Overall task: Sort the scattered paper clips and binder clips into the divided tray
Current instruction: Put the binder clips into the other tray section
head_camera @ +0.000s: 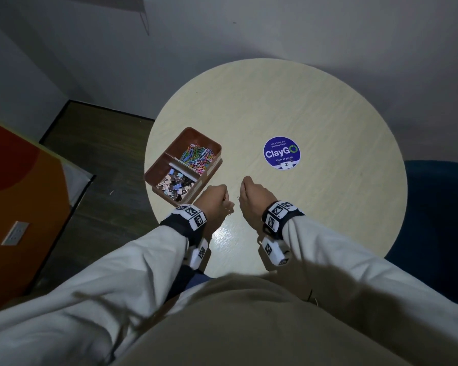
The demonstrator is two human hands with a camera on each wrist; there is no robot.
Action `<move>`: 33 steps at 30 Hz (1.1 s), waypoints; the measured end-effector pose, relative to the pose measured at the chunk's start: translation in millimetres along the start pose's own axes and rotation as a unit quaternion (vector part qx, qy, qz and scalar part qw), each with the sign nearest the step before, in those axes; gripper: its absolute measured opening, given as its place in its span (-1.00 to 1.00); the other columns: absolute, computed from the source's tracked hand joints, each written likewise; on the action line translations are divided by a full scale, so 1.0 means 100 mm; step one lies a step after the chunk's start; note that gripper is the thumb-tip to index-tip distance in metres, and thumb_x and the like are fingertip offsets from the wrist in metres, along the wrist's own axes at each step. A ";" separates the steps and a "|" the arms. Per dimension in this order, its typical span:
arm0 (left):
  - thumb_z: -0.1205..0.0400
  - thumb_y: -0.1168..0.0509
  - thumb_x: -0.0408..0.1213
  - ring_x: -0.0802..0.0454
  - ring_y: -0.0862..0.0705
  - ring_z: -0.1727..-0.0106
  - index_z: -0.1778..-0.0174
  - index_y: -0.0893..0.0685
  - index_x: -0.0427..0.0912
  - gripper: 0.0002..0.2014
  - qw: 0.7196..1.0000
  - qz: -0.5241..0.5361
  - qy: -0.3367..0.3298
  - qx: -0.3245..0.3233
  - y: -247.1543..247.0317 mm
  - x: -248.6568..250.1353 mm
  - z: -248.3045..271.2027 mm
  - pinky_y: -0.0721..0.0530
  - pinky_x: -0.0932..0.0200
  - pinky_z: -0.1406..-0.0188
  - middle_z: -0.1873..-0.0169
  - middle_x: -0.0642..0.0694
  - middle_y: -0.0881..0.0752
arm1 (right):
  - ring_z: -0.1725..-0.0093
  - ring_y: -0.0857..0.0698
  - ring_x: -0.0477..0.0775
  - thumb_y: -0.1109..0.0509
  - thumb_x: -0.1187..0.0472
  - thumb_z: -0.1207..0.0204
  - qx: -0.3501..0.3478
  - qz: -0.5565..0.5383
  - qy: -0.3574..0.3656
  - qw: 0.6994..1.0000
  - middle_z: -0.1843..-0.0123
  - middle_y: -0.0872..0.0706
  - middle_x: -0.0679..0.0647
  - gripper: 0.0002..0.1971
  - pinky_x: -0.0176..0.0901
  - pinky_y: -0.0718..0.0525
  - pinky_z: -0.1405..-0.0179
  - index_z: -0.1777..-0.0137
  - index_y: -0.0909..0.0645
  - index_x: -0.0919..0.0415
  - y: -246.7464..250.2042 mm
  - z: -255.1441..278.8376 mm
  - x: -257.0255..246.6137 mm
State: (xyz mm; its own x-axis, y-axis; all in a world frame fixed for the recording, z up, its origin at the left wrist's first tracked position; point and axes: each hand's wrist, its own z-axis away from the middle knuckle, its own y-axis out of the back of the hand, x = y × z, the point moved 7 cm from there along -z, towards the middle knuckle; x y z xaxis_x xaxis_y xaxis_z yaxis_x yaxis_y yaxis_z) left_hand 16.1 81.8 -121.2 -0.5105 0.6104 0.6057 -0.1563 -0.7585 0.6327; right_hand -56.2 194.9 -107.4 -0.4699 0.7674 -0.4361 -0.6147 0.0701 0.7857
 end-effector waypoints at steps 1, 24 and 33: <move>-0.65 -0.42 -0.26 0.15 -0.72 0.24 0.13 -0.59 -0.26 -0.83 1.000 0.001 -0.008 0.016 0.11 0.02 -0.01 -0.60 0.38 0.38 0.13 -0.17 -0.77 | 0.27 -0.66 0.23 -0.18 0.20 -0.65 0.008 -0.012 0.010 1.000 0.21 -0.66 0.10 -0.91 -0.04 -0.54 0.33 0.01 -0.29 0.08 0.08 -0.07 -0.10; -0.60 -0.31 -0.36 -0.35 -0.74 -0.08 -0.11 -0.68 -0.28 -0.80 0.984 -0.112 0.090 0.103 1.36 -0.68 0.04 -0.72 -0.12 -0.04 0.02 -0.36 -0.78 | 0.03 -0.66 0.30 -0.09 0.22 -0.71 -0.011 -0.059 0.072 0.996 0.04 -0.69 0.33 -0.88 -0.03 -0.45 0.17 0.02 -0.41 0.21 0.20 -1.07 -1.50; -0.51 -0.24 -0.31 -0.36 -0.76 -0.03 -0.01 -0.71 -0.23 -0.78 0.982 -0.071 0.131 0.113 1.53 -0.86 -0.01 -0.75 -0.11 0.00 0.07 -0.35 -0.78 | 0.01 -0.64 0.32 -0.18 0.32 -0.63 -0.009 -0.072 0.127 0.989 -0.02 -0.62 0.31 -0.91 0.04 -0.57 0.11 0.04 -0.52 0.24 -0.16 -0.80 -1.86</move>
State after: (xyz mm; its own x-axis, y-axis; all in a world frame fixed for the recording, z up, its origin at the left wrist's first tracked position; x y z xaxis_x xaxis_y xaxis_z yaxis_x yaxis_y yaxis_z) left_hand 35.2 -87.1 -76.6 -0.7023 0.6039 0.3770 -0.0650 -0.5817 0.8108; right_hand -9.7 -0.2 -73.6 -0.5194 0.5651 -0.6410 -0.6969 0.1540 0.7004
